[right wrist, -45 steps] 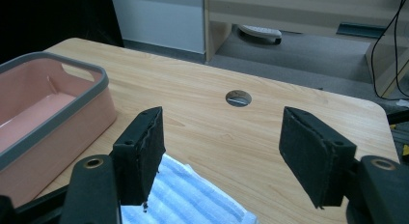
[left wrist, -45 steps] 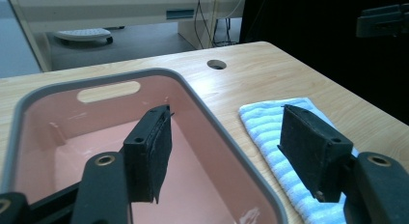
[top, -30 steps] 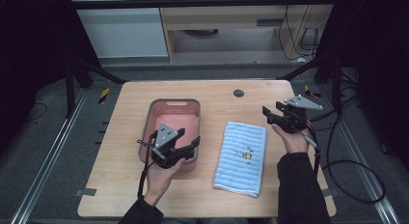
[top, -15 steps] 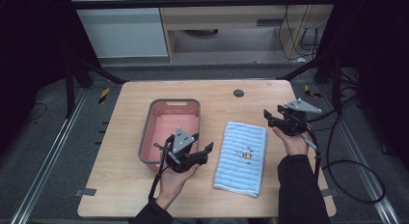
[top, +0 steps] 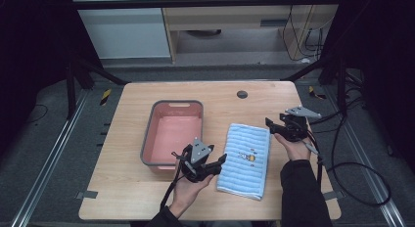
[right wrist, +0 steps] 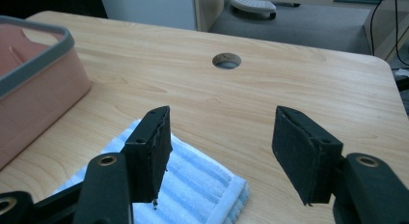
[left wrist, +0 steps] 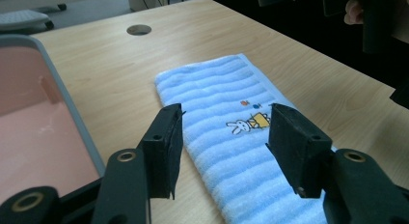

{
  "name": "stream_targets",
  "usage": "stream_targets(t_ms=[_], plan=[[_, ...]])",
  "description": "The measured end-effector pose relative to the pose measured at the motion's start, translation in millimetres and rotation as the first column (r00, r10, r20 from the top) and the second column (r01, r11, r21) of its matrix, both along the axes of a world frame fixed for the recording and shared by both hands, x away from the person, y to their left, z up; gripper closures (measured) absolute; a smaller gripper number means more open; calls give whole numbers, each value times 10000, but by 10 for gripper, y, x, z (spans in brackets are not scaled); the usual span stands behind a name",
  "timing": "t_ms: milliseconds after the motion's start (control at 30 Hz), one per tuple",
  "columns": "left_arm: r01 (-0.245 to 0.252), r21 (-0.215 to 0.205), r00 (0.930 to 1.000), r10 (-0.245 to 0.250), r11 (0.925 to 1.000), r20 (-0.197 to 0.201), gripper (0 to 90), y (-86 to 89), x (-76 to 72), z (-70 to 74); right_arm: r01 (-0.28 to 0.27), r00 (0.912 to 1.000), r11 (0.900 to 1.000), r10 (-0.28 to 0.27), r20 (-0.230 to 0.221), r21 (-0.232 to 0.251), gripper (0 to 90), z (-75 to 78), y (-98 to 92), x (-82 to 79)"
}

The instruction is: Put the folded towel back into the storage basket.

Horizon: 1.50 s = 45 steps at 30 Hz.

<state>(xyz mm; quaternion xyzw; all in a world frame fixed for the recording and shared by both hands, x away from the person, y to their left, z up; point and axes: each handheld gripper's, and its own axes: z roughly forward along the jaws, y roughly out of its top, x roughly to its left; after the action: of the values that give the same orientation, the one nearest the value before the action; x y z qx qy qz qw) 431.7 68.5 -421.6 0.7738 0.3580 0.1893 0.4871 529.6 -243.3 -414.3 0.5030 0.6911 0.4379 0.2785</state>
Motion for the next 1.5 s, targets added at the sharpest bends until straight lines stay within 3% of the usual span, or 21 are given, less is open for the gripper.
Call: stream_targets(t_ms=[600,967,1200,1500], plan=[[79,538,9981,-47,9985,-610,529,-104,-42,-373,11,9960,9989,-52,-887,-462,427,-360,26,84],[83,1027,9979,-16,9947,-647,547,-159,-54,-508,-18,9934,9985,-45,-1148,-548,445,-502,37,101],[-7,1417,9971,116,9899,-756,565,-179,-38,-628,-96,9874,9979,-6,-1585,-639,454,-677,49,111],[-56,1682,9934,247,9857,-1117,577,-216,0,-752,-48,9807,9983,-67,-1952,-585,469,-787,20,124]])
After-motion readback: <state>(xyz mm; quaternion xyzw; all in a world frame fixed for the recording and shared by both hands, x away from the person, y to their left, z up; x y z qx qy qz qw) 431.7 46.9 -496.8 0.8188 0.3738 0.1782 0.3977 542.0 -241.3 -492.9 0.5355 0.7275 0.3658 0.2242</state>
